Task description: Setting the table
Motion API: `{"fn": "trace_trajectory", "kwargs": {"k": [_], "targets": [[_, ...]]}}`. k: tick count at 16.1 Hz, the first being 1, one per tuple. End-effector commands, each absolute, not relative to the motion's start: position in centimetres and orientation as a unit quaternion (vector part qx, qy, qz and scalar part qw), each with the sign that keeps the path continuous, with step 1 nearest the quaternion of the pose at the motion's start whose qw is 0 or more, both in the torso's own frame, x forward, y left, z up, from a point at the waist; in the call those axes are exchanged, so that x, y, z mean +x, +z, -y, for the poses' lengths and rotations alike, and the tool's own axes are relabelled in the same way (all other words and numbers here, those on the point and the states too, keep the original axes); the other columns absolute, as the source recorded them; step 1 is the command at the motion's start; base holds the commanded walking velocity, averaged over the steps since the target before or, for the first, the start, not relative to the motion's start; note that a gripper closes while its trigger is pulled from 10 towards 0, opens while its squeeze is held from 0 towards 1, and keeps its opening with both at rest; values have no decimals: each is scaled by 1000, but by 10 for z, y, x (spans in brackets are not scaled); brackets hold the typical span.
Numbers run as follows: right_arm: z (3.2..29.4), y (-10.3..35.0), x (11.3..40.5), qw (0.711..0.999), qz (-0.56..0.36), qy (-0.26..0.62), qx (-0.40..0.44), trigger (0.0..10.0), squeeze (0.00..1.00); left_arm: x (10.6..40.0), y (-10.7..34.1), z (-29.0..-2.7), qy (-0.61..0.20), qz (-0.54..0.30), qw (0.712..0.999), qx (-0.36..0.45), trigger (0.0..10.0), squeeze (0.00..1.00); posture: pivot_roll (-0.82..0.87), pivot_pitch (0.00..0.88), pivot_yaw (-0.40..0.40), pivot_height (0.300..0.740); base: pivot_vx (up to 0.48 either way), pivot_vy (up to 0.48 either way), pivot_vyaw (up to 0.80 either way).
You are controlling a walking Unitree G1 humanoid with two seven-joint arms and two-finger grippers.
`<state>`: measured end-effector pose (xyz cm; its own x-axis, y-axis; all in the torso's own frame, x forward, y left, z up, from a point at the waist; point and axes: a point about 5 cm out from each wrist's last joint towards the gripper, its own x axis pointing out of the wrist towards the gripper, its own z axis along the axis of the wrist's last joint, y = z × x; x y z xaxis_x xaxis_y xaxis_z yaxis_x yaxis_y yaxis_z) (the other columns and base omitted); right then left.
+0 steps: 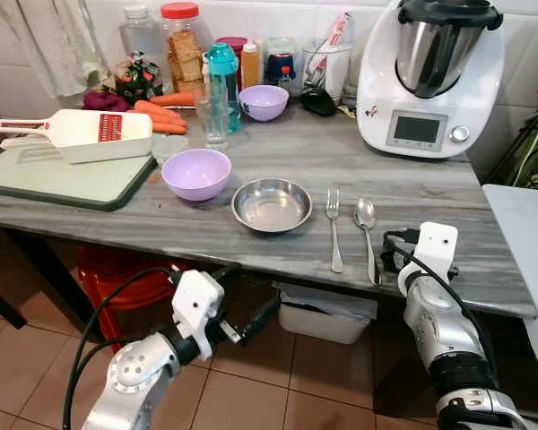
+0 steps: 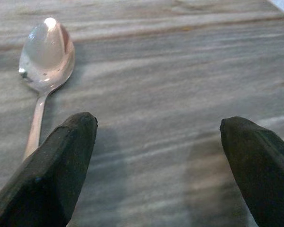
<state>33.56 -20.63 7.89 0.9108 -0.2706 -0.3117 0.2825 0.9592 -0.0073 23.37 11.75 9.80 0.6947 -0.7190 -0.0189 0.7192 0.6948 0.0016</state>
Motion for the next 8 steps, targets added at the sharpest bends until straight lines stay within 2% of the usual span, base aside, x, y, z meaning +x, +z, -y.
{"fn": "trace_trajectory", "kwargs": {"k": [1,8], "targets": [[203,79,337,977,-164,-133,24,10000,0,233,101,-116,-402,-4,916,7,10000,0,72,0,-3,740,0,0,0],[184,78,343,977,-186,-94,41,10000,0,233,95,-120,-409,-15,912,12,10000,0,82,0,-9,740,0,0,0]]}}
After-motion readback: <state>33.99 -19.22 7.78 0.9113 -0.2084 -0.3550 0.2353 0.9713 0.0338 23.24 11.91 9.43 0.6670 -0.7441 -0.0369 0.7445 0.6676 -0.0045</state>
